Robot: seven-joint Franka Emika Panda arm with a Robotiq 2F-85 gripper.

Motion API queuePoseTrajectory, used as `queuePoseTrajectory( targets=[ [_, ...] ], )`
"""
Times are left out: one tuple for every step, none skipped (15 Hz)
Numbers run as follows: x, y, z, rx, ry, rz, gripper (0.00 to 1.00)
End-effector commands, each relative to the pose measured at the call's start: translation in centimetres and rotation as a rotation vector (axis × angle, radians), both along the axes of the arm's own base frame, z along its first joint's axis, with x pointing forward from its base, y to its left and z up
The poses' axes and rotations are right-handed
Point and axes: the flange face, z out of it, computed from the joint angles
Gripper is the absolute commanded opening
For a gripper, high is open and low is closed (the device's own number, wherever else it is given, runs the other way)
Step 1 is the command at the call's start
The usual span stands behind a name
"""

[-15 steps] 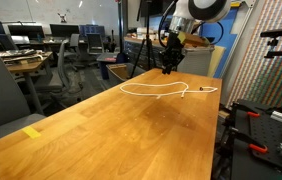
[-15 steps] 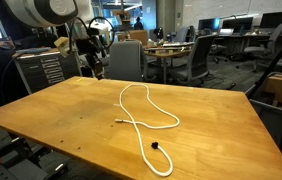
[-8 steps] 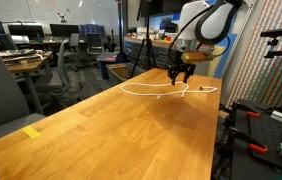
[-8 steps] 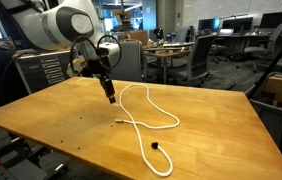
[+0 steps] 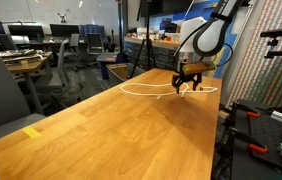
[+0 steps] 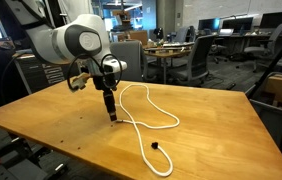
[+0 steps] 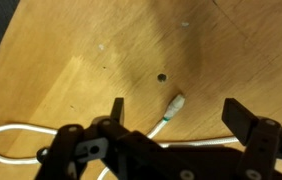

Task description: Tie the knot using the rope

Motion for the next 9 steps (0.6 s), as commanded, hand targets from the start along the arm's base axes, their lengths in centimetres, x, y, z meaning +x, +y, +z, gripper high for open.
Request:
queuePoseTrajectory(
  targets=[
    [0.2, -0.1, -1.1, 0.026, 0.017, -0.044, 0.91],
    [0.2, -0.1, -1.5, 0.026, 0.017, -0.057, 0.90],
    [0.2, -0.3, -1.8, 0.025, 0.012, -0.070, 0.86],
    [0.4, -0.6, -2.2, 0.022, 0.004, -0.086, 0.86],
    [0.6, -0.9, -2.4, 0.017, -0.004, -0.103, 0.89],
    [0.8, -1.2, -2.6, 0.015, -0.008, -0.119, 0.80],
    [0.9, -1.5, -2.8, 0.015, -0.013, -0.130, 0.61],
    [1.0, -1.7, -2.9, 0.015, -0.019, -0.139, 0.55],
    [1.1, -2.0, -3.0, 0.015, -0.026, -0.149, 0.45]
  ],
)
